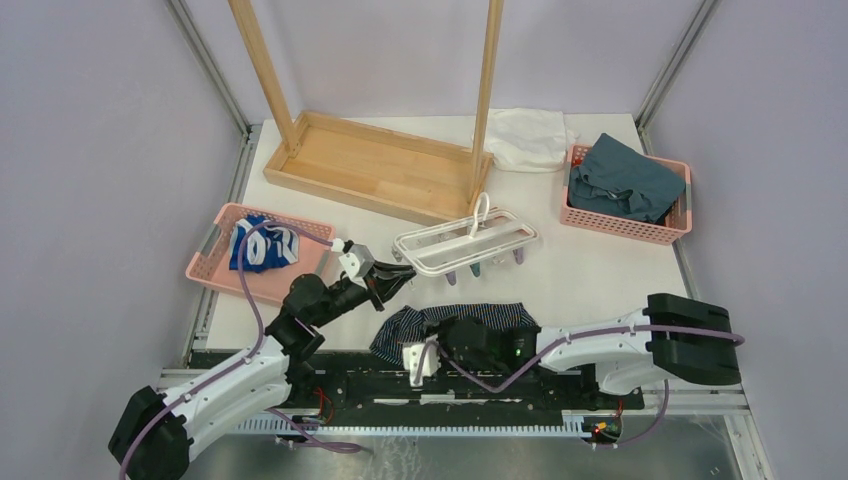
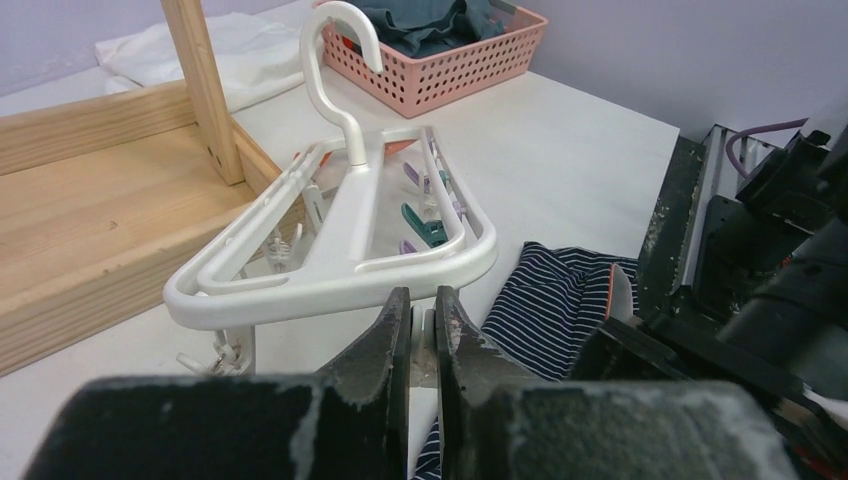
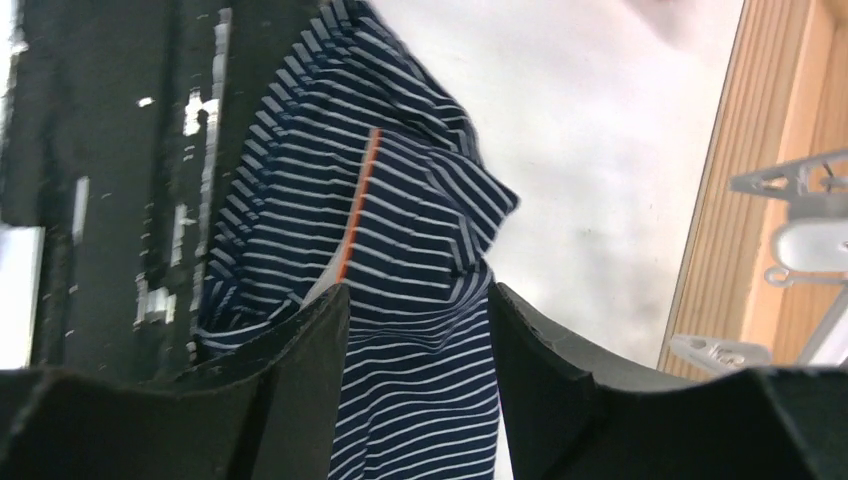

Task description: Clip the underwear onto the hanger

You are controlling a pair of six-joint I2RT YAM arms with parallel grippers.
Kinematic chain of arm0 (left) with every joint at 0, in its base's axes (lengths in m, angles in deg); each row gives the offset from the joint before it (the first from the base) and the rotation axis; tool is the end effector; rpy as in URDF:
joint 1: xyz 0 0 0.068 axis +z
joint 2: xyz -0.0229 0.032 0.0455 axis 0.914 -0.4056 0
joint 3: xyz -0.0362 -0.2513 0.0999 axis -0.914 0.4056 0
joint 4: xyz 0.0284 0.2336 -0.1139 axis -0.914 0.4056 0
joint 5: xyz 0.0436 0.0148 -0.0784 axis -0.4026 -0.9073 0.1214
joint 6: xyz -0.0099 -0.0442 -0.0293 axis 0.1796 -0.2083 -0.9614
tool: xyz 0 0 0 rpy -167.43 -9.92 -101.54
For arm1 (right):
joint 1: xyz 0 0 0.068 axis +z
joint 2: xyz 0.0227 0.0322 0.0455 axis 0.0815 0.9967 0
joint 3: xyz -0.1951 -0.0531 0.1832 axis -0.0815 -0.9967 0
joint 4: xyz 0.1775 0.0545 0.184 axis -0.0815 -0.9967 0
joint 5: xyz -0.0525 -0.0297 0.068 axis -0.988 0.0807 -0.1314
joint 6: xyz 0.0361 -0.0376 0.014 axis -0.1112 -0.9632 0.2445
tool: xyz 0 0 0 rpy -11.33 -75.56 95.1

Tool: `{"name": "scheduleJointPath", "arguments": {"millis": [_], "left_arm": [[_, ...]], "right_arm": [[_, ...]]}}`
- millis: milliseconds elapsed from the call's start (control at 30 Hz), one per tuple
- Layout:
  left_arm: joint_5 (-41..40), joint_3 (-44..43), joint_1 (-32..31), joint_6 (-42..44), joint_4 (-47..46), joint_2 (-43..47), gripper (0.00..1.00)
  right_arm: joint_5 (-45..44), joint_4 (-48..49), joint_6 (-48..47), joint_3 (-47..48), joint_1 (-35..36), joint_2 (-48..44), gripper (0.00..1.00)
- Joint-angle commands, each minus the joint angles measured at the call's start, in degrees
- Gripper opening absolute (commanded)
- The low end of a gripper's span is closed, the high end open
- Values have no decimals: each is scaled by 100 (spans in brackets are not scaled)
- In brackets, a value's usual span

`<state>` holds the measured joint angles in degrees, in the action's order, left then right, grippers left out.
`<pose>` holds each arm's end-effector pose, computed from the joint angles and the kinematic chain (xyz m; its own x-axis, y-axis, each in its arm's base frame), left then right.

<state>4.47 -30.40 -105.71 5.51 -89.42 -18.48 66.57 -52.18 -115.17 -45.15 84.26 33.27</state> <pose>0.1243 -0.1179 0.2289 -0.0470 -0.1128 -0.9925 0.8527 0.5130 -0.0987 0.0540 0.2624 0.1794 0.3890 -0.6193 -0.6820 -0.8690 -0.0008 -0.4949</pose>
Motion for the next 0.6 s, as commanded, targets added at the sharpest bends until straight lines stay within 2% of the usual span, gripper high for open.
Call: {"name": "scheduleJointPath", "arguments": {"millis": [0, 200, 567], "left_arm": [[-185, 21, -12, -204, -421, 184, 3], [-207, 26, -17, -196, -390, 282, 3], [-197, 32, -11, -195, -362, 383, 3]], "right_arm": [[-695, 1374, -1054, -430, 601, -200, 61], [-2014, 2176, -1615, -250, 1435, 746, 62], [-3323, 3278, -2695, 84, 1758, 2114, 58]]}}
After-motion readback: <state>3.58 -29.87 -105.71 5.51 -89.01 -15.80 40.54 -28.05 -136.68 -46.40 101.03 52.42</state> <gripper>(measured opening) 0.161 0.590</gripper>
